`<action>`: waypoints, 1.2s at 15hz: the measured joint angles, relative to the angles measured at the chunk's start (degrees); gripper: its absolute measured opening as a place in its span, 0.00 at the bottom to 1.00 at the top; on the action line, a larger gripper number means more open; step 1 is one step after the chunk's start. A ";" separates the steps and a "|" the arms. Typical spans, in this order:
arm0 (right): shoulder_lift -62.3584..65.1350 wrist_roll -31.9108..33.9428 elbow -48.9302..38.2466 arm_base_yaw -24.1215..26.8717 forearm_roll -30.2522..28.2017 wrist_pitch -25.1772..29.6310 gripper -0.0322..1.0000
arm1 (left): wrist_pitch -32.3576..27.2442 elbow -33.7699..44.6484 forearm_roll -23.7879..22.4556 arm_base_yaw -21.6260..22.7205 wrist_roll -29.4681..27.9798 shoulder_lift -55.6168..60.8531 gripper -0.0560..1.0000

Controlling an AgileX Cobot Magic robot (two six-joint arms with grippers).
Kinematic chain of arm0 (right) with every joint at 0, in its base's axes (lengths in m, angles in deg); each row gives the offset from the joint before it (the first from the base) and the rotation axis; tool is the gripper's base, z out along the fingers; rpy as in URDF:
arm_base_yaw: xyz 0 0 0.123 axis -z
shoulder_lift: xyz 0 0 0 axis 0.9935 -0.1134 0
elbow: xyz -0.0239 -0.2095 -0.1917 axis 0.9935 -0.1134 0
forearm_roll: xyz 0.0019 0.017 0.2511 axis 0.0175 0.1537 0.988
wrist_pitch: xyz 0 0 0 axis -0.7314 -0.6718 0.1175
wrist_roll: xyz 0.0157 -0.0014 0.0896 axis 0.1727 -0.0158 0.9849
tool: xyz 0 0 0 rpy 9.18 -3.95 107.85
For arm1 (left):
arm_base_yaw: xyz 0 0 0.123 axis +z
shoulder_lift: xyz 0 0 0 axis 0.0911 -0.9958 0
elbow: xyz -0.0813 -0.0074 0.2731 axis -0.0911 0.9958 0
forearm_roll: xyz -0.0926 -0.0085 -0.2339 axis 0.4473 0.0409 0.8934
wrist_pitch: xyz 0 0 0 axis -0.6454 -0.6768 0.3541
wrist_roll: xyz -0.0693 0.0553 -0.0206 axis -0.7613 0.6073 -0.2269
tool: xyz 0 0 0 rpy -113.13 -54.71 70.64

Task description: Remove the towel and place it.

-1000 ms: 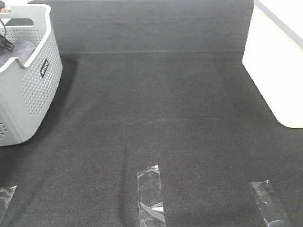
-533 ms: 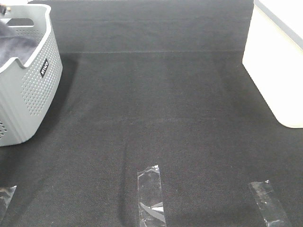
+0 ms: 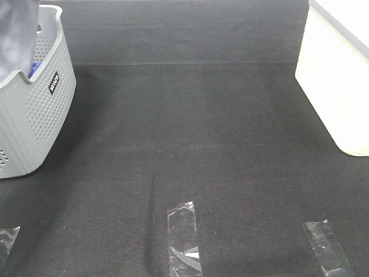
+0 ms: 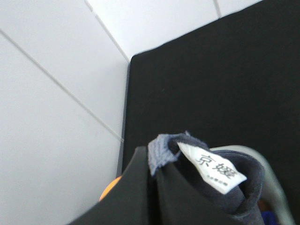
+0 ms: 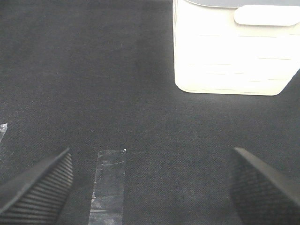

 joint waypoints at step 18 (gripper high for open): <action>-20.11 -8.65 0.52 0.00 19.88 -6.13 0.77 | -17.36 0.00 9.85 -32.77 10.94 11.80 0.05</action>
